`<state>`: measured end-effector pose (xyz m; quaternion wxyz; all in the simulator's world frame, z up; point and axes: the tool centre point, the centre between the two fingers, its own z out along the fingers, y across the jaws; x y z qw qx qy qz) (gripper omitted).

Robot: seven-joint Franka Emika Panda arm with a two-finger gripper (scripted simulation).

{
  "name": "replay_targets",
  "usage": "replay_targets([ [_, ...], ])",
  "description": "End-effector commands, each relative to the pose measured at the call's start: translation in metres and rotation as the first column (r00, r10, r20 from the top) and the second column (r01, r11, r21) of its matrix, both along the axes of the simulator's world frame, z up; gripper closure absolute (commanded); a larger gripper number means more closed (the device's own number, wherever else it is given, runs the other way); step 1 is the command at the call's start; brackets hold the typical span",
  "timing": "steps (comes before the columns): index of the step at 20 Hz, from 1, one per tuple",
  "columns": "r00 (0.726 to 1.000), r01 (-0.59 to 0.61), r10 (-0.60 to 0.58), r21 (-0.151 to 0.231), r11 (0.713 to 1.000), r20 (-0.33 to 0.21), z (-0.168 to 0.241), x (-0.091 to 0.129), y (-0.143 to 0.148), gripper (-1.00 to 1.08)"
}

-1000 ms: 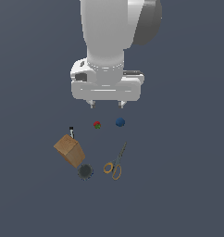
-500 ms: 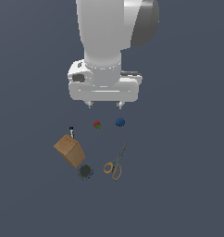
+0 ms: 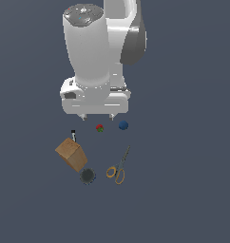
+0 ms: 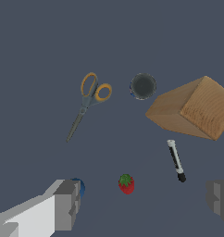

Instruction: Pick up a designated object from a clutter of objects.

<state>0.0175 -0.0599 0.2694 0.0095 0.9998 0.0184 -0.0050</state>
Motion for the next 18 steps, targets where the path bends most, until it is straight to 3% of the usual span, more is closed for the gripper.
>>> replay_targets([
  [1, 1.000, -0.022, 0.022, -0.001, 1.000, -0.001, -0.017, 0.000, -0.015, -0.92],
  [9, 0.993, -0.120, 0.120, 0.001, 0.993, -0.003, -0.087, -0.010, -0.076, -0.92],
  [18, 0.974, -0.228, 0.228, 0.010, 0.974, 0.001, -0.162, -0.040, -0.135, -0.92],
])
